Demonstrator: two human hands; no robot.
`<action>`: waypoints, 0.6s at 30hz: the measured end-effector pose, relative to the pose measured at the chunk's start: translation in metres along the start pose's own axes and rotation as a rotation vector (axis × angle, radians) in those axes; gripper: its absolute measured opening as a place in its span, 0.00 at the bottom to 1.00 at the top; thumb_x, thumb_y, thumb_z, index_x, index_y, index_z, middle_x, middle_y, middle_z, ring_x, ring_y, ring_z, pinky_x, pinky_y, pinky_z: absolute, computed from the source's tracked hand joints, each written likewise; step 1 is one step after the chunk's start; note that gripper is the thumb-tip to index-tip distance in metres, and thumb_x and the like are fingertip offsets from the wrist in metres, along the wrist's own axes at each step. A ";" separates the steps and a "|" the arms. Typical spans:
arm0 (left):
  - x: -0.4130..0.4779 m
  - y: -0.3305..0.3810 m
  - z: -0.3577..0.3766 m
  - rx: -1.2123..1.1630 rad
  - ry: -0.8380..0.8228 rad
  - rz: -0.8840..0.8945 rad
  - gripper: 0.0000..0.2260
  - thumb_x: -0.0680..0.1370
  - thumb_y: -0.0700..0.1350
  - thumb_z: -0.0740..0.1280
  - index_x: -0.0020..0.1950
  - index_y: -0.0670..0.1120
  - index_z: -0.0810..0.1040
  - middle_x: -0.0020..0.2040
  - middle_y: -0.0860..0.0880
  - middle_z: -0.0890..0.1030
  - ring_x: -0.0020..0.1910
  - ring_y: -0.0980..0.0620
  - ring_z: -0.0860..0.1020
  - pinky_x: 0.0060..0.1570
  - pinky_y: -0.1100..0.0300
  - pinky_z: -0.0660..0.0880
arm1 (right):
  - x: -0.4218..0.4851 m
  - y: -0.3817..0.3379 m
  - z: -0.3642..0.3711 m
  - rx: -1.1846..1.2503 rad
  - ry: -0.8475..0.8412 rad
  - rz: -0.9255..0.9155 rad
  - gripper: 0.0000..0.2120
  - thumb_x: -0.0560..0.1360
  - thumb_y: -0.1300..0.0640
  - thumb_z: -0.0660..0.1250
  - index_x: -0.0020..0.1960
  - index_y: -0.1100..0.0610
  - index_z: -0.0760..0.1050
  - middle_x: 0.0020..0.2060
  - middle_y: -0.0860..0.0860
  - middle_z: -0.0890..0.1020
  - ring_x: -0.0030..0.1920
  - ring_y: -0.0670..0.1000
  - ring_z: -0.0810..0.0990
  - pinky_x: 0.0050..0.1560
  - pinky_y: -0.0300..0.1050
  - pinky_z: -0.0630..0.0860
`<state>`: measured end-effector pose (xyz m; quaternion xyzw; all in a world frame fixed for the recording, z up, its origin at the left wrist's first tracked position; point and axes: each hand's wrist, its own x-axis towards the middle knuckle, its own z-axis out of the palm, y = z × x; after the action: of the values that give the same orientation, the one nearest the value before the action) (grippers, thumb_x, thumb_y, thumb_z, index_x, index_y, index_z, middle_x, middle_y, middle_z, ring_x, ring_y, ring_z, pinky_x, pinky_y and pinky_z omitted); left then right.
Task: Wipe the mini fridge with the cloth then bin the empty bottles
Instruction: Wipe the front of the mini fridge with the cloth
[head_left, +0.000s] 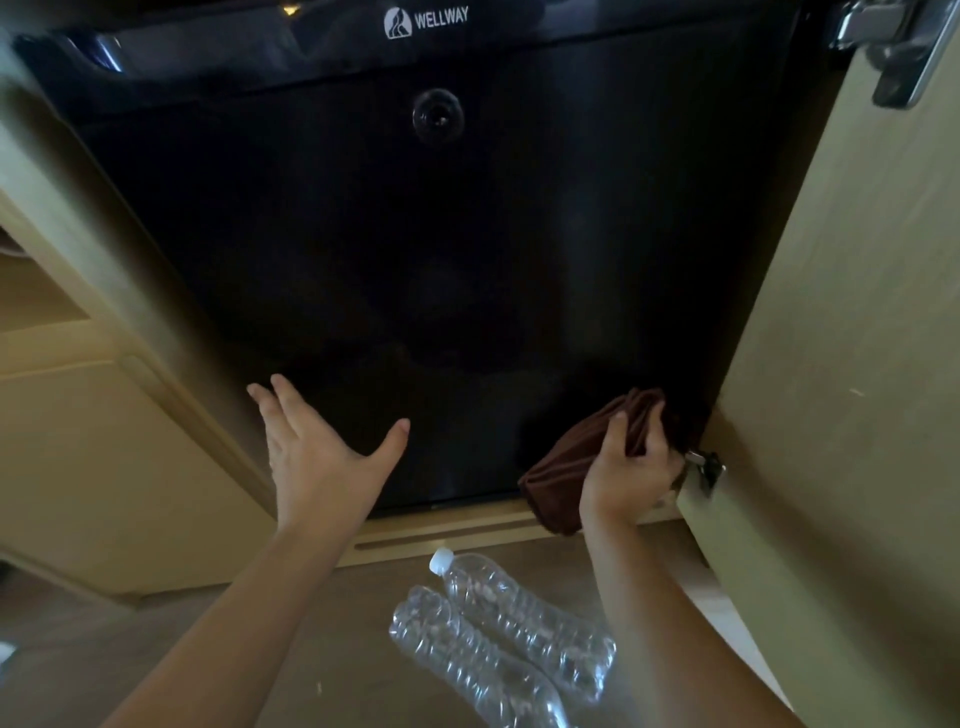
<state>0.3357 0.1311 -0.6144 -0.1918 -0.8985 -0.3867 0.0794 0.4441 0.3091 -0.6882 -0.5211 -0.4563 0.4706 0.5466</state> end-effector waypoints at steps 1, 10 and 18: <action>0.000 0.001 0.000 -0.001 0.002 -0.002 0.53 0.64 0.62 0.70 0.75 0.45 0.40 0.76 0.43 0.39 0.74 0.45 0.45 0.70 0.48 0.51 | -0.004 0.008 -0.001 -0.017 0.002 0.043 0.20 0.75 0.57 0.66 0.66 0.59 0.70 0.62 0.63 0.70 0.59 0.59 0.72 0.52 0.28 0.61; 0.003 0.006 0.001 -0.030 0.009 -0.039 0.55 0.61 0.64 0.71 0.75 0.46 0.39 0.76 0.43 0.40 0.74 0.42 0.46 0.68 0.47 0.52 | 0.018 -0.036 0.014 0.214 0.136 -0.080 0.19 0.74 0.57 0.67 0.64 0.56 0.72 0.55 0.57 0.72 0.52 0.48 0.73 0.44 0.15 0.61; 0.003 0.008 0.002 -0.042 -0.008 -0.029 0.55 0.61 0.64 0.71 0.75 0.48 0.39 0.75 0.42 0.39 0.74 0.41 0.44 0.68 0.47 0.52 | 0.010 0.026 0.010 0.136 0.137 0.059 0.18 0.76 0.56 0.64 0.65 0.57 0.71 0.60 0.57 0.75 0.55 0.48 0.75 0.50 0.22 0.67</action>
<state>0.3367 0.1381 -0.6095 -0.1817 -0.8933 -0.4057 0.0662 0.4349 0.3203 -0.7132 -0.5269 -0.3691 0.4795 0.5968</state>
